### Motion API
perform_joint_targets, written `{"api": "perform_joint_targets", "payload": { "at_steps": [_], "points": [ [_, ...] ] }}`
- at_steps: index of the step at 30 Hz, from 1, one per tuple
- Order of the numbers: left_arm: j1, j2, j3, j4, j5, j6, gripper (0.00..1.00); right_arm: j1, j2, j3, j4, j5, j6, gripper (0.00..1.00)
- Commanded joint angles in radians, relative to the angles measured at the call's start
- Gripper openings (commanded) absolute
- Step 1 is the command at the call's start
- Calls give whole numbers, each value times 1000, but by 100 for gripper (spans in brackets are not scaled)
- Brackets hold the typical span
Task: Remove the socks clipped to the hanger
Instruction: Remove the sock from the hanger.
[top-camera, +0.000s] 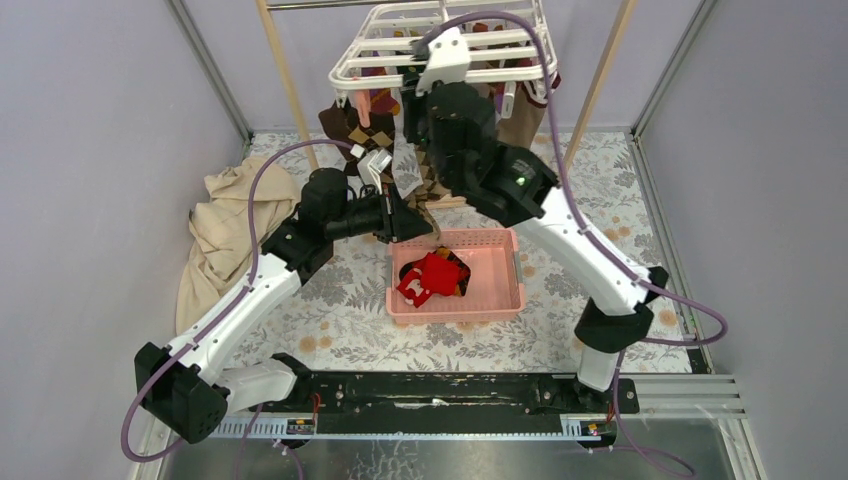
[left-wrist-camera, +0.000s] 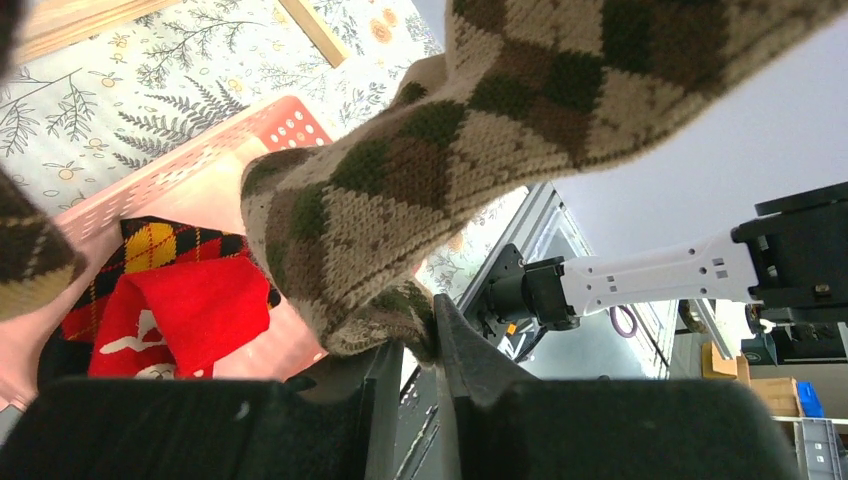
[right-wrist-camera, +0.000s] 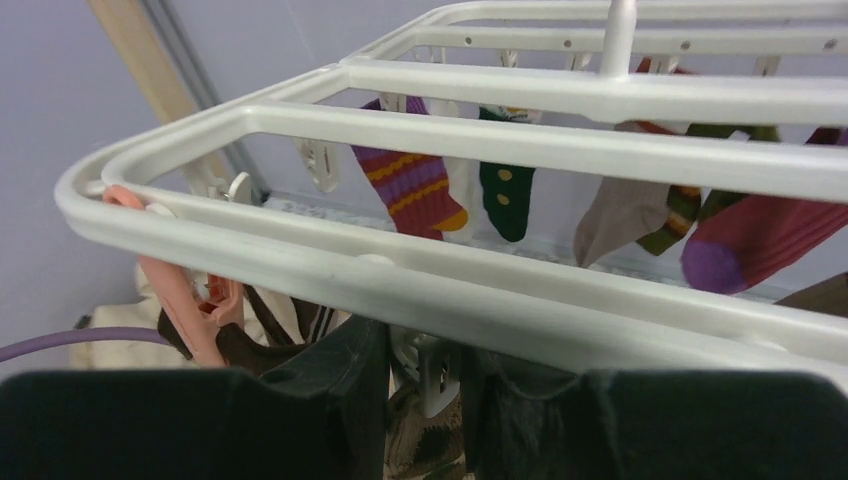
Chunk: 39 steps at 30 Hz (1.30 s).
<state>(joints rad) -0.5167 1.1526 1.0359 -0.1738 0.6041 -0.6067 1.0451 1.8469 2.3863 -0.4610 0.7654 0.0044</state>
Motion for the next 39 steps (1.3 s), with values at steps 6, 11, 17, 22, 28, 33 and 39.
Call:
{"api": "perform_joint_targets", "payload": {
  "at_steps": [6,11,17,22,28,33,39],
  "points": [
    [-6,15,42,23,-19,19,23,-174,-187,-170,-38,-328,263,7],
    [-6,27,86,12,-12,17,23,-198,-198,-176,-60,-338,262,18],
    [-6,42,99,7,-5,17,23,-203,-202,-171,-75,-323,246,31],
    [-15,44,91,11,-2,16,23,-203,-202,-177,-88,-324,241,52],
    [-24,44,74,13,-1,16,23,-204,-264,-318,-43,-323,257,67],
    [-39,27,48,13,-13,13,23,-207,-352,-471,-4,-325,282,73],
    [-60,-2,9,12,-31,9,25,-212,-463,-681,43,-361,320,75]
  ]
}}
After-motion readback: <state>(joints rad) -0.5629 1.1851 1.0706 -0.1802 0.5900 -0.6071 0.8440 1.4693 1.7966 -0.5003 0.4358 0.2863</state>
